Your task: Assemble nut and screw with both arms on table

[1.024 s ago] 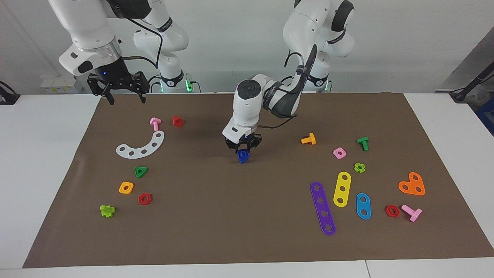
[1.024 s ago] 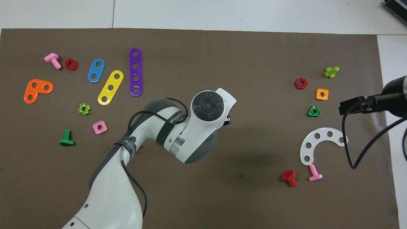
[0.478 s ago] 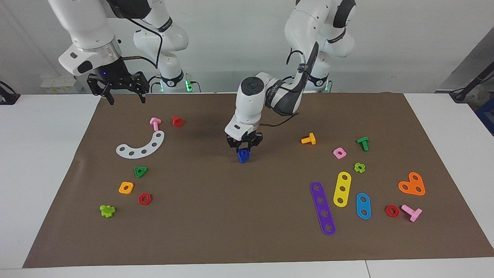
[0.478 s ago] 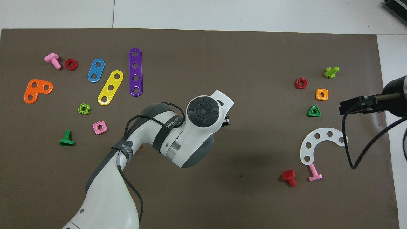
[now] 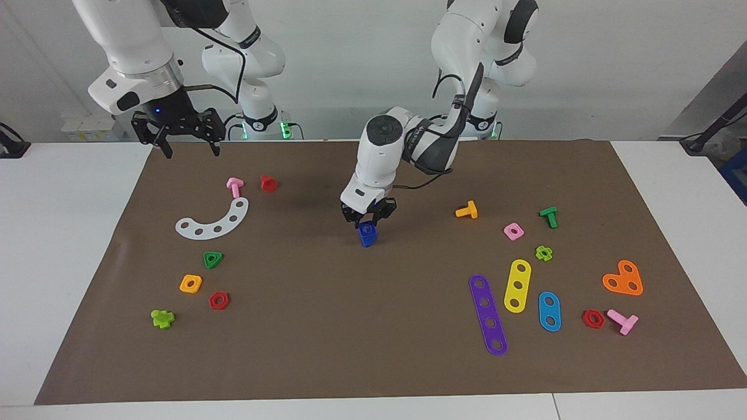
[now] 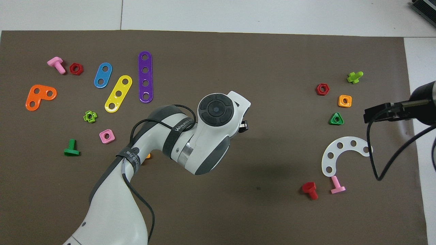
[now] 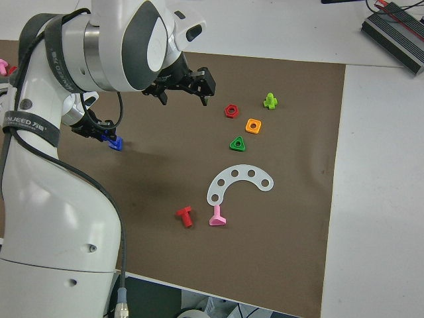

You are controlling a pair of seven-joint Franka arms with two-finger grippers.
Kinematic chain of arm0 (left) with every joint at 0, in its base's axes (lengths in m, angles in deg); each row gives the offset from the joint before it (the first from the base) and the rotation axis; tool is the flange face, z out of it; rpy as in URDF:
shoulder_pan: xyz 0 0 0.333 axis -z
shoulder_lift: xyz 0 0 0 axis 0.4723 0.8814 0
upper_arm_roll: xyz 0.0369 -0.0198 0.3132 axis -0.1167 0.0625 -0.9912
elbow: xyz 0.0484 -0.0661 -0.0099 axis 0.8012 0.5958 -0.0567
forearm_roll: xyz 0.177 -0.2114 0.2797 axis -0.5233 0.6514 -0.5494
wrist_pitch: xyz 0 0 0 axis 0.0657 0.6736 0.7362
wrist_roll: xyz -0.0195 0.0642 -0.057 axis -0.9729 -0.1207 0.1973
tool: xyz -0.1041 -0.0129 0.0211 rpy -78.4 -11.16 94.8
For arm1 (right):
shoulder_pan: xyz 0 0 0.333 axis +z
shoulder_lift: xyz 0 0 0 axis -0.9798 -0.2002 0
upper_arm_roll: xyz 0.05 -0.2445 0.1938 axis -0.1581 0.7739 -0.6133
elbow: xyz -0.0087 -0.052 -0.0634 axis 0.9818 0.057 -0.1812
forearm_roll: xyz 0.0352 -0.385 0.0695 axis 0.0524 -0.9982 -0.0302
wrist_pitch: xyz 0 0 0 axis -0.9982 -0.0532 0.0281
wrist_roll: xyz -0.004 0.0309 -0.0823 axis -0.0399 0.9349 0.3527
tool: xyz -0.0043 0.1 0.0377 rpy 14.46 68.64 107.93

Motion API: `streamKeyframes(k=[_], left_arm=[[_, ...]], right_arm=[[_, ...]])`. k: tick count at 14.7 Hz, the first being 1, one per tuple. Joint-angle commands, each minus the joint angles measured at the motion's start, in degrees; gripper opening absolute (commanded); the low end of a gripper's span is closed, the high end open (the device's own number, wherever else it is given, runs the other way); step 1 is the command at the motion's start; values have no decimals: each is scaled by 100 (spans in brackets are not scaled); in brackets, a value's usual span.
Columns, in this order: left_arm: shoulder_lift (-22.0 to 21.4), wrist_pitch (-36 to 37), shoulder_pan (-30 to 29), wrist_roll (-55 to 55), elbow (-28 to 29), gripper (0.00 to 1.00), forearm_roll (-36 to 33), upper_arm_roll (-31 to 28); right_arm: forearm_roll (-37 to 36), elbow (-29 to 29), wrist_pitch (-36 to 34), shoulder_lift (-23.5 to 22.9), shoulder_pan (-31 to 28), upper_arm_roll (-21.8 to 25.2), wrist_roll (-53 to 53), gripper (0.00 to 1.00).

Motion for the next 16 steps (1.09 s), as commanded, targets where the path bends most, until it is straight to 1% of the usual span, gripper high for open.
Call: streamKeyframes(k=[1, 5, 7, 10, 14, 15, 16], left_arm=[[118, 182, 23, -54, -177, 11, 54, -42], [92, 165, 32, -54, 51, 10, 19, -42], [30, -54, 49, -54, 349, 10, 19, -50], [-102, -642, 93, -54, 911, 10, 19, -50], [-111, -714, 111, -63, 948, 11, 19, -50], [-111, -732, 111, -63, 948, 28, 10, -50], [-102, -740, 111, -63, 904, 70, 10, -59]], right_arm=[[141, 52, -71, 63, -44, 7, -27, 100], [141, 52, -71, 63, -44, 7, -27, 100], [141, 52, -62, 54, -44, 15, -27, 100], [141, 52, -71, 63, -44, 15, -36, 100], [141, 52, -62, 54, -44, 16, -27, 100], [141, 52, -62, 54, -44, 16, -27, 100], [141, 52, -62, 54, -44, 16, -19, 100]])
